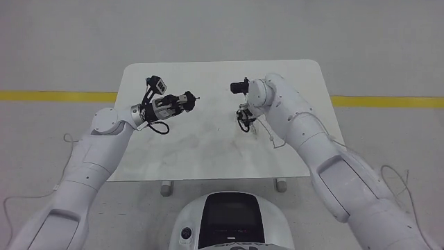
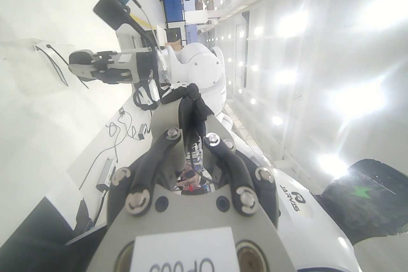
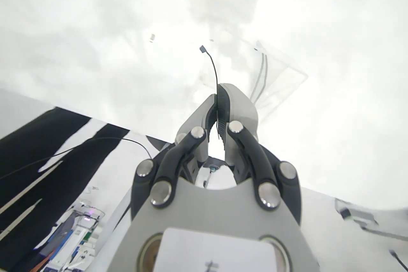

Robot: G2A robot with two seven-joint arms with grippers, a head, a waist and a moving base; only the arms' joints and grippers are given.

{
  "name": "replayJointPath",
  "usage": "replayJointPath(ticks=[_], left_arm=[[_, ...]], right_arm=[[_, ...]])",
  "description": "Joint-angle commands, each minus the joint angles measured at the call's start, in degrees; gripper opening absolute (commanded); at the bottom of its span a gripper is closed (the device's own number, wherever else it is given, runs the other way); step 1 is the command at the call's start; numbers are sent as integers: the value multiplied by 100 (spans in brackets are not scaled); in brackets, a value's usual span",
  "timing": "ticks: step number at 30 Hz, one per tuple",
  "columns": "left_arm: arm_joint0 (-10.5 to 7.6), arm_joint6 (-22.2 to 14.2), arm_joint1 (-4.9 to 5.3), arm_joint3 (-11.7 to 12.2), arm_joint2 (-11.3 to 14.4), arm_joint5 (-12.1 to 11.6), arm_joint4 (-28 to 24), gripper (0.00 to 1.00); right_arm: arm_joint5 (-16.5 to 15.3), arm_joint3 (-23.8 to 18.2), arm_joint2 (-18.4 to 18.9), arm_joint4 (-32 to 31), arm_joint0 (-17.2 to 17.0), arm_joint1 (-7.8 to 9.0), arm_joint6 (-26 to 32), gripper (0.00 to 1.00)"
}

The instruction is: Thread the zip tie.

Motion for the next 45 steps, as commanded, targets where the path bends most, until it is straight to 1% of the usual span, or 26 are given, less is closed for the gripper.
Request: replayJointPath(ticks=[1,2,4,5,6,8,9,10,18,19,20,21,22,24,26,28,30,33,35,43,44,45], left_arm=[[0,0,0,0,0,0,0,0],[0,0,0,0,0,0,0,0],[0,0,0,0,0,0,0,0],[0,0,0,0,0,0,0,0],[0,0,0,0,0,0,0,0],[0,0,0,0,0,0,0,0],[0,0,0,0,0,0,0,0],[0,0,0,0,0,0,0,0],[0,0,0,0,0,0,0,0],[0,0,0,0,0,0,0,0],[65,192,-10,-39,19,49,-26,0],[126,203,-21,-96,43,145,-149,0],[166,232,-26,-128,39,166,-238,0],[265,410,-48,-176,55,121,-363,0],[329,563,-77,-232,120,51,-385,0],[367,668,-108,-256,188,11,-433,0],[376,843,-149,-250,303,-88,-344,0],[351,1111,-227,-218,475,-170,-352,0],[321,1397,-276,-178,548,-230,-358,0],[321,1397,-276,-178,548,-230,-358,0],[331,1437,-277,-178,548,-225,-357,0],[368,1555,-283,-217,557,-220,-338,0]], right_arm=[[-175,-458,360,259,-256,142,-110,0],[-253,-841,566,281,-481,242,-224,0],[-242,-1557,886,291,-928,386,-399,0],[-247,-1993,1049,311,-1189,451,-515,0],[-246,-2560,1247,291,-1561,532,-652,0],[-223,-3360,1537,377,-2140,622,-995,0],[-276,-3790,1698,597,-2493,656,-1200,0],[-330,-3999,1770,650,-2679,683,-1216,0],[-330,-3999,1770,650,-2679,683,-1216,0],[-342,-4058,1814,702,-2726,684,-1456,0],[-442,-4264,1846,870,-2854,682,-1737,0],[-548,-4498,1904,1078,-2984,682,-1961,0],[-634,-4703,1970,1178,-3136,691,-2200,0],[-868,-5207,2040,1173,-3506,718,-2722,0],[-986,-5548,2047,1203,-3850,726,-3242,0],[-1104,-5756,1973,1219,-4078,720,-3706,0],[-1191,-5905,1844,1115,-4244,710,-4172,0],[-1253,-5965,1656,1033,-4409,686,-4791,0],[-1235,-5950,1590,979,-4439,681,-4926,0],[-1235,-5950,1590,979,-4439,681,-4926,0],[-1248,-5980,1593,1048,-4451,675,-5028,0],[-1312,-5997,1549,1038,-4470,672,-5134,0]])
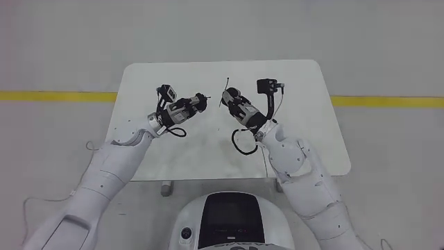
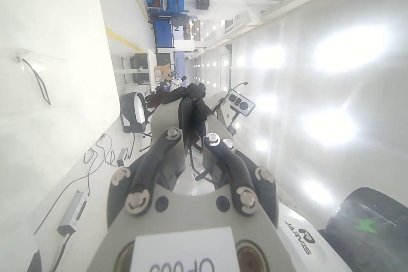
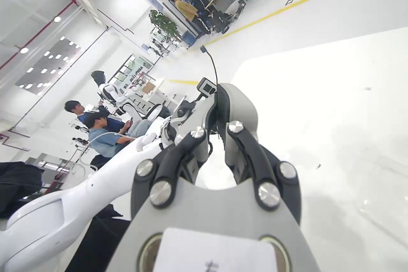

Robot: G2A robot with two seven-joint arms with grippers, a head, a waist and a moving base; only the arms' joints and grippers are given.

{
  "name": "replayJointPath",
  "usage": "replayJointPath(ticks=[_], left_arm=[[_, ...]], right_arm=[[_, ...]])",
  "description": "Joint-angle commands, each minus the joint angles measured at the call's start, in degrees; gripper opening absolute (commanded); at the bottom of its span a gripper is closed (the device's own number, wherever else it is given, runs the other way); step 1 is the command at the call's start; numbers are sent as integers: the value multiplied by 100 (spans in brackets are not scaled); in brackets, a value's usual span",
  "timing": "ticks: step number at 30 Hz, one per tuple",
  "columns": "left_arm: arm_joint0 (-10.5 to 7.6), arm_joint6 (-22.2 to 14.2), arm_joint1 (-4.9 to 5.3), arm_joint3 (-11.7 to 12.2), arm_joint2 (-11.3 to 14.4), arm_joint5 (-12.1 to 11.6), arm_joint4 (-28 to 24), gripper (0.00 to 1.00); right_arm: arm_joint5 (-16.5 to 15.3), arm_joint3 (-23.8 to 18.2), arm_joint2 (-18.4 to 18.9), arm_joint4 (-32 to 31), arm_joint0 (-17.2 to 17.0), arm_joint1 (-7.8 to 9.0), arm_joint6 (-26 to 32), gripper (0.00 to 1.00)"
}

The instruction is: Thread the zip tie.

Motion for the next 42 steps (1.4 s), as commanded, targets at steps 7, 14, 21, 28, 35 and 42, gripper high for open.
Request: replayJointPath(ticks=[7,14,21,28,35,42], left_arm=[[261,558,-71,-353,117,-26,383,0],[409,619,-130,-483,-22,-26,529,0],[423,652,-140,-504,-89,-26,533,0],[496,766,-133,-571,-119,13,575,0],[671,634,-80,-612,-281,-23,642,0],[669,720,-77,-686,-338,15,678,0]], right_arm=[[-190,238,-471,-825,-33,-51,-1413,0],[-80,623,-793,-1429,111,-107,-2203,0],[-165,661,-798,-1599,148,-103,-2375,0],[-102,723,-761,-1849,149,-95,-2604,0],[-13,1092,-794,-2250,275,-105,-2926,0],[-42,1359,-817,-2299,379,-120,-2945,0]])
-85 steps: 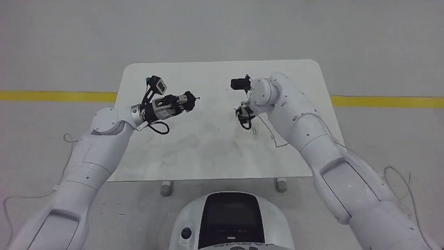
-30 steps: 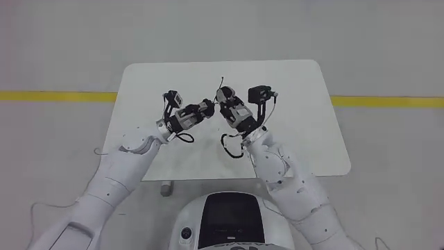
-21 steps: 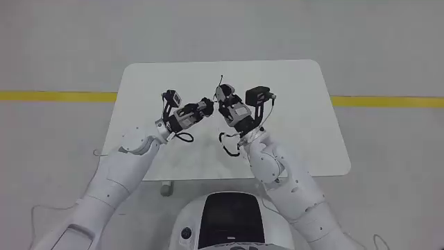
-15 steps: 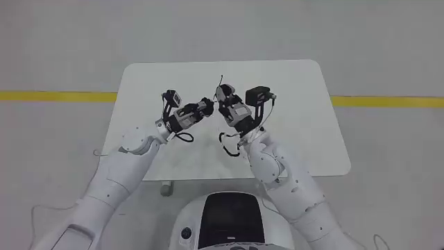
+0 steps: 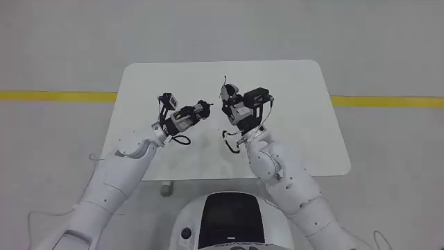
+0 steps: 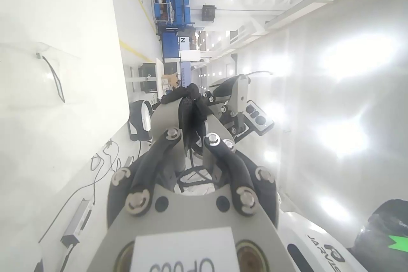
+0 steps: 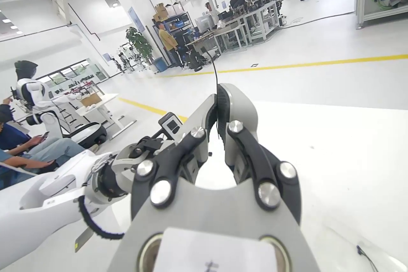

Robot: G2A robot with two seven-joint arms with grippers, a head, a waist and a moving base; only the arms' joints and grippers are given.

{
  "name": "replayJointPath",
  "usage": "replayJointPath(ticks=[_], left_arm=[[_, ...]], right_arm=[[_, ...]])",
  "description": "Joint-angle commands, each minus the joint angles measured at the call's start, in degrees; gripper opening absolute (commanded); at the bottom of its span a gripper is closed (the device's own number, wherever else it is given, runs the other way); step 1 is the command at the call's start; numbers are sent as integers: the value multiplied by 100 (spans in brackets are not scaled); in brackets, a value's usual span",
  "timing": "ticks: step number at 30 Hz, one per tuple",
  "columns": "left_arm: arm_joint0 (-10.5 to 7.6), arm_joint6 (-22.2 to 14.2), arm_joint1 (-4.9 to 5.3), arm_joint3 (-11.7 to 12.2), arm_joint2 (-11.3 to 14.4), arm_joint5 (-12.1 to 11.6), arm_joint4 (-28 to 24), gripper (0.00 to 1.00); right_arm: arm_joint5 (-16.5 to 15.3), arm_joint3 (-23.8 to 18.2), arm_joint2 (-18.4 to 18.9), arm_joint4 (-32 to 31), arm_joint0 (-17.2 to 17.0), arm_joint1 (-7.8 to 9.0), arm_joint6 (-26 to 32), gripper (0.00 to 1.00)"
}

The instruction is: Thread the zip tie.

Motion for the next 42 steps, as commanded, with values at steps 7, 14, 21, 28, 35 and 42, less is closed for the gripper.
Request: replayJointPath(ticks=[7,14,21,28,35,42], left_arm=[[-83,96,-28,6,52,52,91,0],[-83,96,-28,6,52,52,91,0],[-83,96,-28,6,52,52,91,0],[-83,96,-28,6,52,52,91,0],[-83,96,-28,6,52,52,91,0],[-83,96,-28,6,52,52,91,0]], right_arm=[[-132,55,80,80,45,7,62,0],[-132,55,80,80,45,7,62,0],[-67,40,31,2,24,4,143,0],[-19,158,-110,56,57,-40,56,0],[63,320,-207,10,143,-78,-23,0],[63,346,-226,40,162,-99,-61,0]])
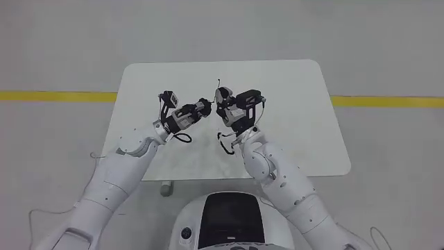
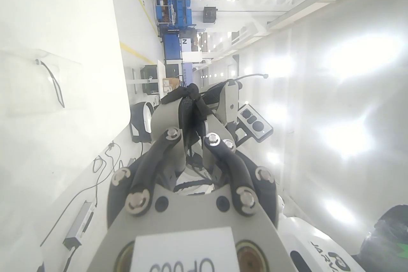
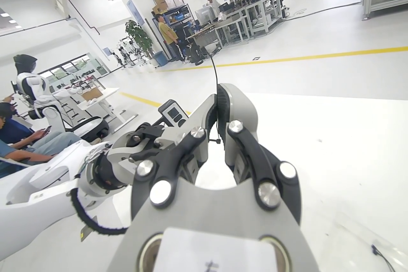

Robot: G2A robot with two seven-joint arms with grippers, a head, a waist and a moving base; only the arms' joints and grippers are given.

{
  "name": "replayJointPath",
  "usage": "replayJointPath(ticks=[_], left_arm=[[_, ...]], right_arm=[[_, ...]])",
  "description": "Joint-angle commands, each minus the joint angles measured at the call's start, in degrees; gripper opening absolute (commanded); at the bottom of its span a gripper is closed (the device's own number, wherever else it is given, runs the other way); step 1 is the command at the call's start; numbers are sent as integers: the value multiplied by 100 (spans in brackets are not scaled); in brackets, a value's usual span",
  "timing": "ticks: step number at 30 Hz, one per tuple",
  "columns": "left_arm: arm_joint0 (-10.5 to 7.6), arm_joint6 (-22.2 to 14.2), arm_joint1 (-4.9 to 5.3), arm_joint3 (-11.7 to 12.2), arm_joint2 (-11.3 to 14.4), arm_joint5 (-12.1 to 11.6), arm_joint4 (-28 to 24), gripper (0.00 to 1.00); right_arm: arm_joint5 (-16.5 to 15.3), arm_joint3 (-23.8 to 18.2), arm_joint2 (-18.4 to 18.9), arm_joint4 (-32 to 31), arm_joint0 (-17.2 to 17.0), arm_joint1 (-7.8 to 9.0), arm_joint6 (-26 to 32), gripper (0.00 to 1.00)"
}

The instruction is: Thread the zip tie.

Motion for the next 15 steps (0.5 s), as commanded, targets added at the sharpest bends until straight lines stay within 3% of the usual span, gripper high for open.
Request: replayJointPath(ticks=[1,15], left_arm=[[0,0,0,0,0,0,0,0],[0,0,0,0,0,0,0,0]], right_arm=[[6,2,1,0,-1,-3,2,0],[66,92,10,19,-25,-26,-6,0]])
